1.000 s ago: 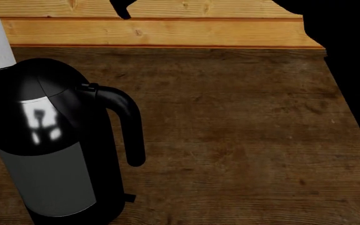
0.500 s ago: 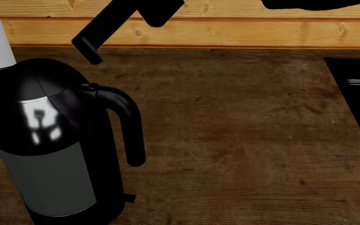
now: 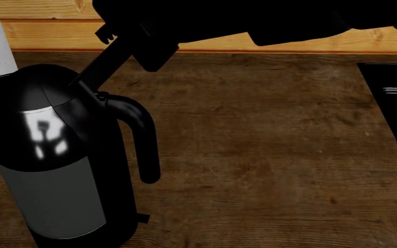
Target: Press the button to open the lid of the electric kettle.
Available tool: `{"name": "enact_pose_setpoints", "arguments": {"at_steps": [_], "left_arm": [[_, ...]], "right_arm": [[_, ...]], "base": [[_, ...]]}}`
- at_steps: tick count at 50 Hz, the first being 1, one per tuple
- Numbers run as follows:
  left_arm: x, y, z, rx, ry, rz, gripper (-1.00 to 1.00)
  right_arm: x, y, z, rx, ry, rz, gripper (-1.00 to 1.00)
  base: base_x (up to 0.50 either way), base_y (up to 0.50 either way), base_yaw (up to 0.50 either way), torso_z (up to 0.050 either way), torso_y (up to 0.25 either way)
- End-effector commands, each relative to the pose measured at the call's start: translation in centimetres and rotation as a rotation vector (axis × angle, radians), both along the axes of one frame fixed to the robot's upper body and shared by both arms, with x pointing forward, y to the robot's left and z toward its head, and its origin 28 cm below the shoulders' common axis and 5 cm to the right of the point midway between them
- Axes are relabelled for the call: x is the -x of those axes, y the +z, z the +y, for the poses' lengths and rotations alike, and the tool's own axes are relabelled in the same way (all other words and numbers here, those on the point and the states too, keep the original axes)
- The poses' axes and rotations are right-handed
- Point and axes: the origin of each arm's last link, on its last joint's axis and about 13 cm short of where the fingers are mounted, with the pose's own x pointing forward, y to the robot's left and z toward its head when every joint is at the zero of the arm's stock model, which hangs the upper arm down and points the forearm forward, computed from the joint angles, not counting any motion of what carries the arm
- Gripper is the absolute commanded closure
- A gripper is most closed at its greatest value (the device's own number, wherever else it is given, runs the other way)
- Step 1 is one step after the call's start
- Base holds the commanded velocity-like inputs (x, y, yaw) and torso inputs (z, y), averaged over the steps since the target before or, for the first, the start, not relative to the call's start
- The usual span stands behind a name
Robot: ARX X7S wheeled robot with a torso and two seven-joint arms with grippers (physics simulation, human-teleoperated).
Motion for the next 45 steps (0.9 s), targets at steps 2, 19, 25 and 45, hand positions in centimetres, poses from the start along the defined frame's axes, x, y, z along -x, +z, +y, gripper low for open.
{"name": "enact_pose_setpoints", "arguments": {"at_steps": [2,19,25,45], "left_arm": [[0.0,0.5,0.3,0.011,0.009,-0.002,-1.0],[0.0,0.7,0.6,0.04,0.014,-0.006,-1.0],[0.1,0.8,0.7,0.041,0.014,-0.006,-1.0],[0.2,0.7,0.8,0.041,0.019,-0.011,-1.0]], "right_arm": [[-1.2,-0.8,0.7,-0.026,0.01,0.024,1.0],[-1.1,-2.0,1.5,0.007,0.031,0.071,1.0],[-1.0,-2.1,1.5,0.015,0.019,0.083,1.0],[-1.4,-2.7,2.1,0.049,0.022,0.113,1.0]], "base": [[0.0,0.0,0.0,0.0,0.0],[0.0,0.0,0.0,0.0,0.0],[0.0,0.0,0.0,0.0,0.0],[0.0,0.0,0.0,0.0,0.0]]}}
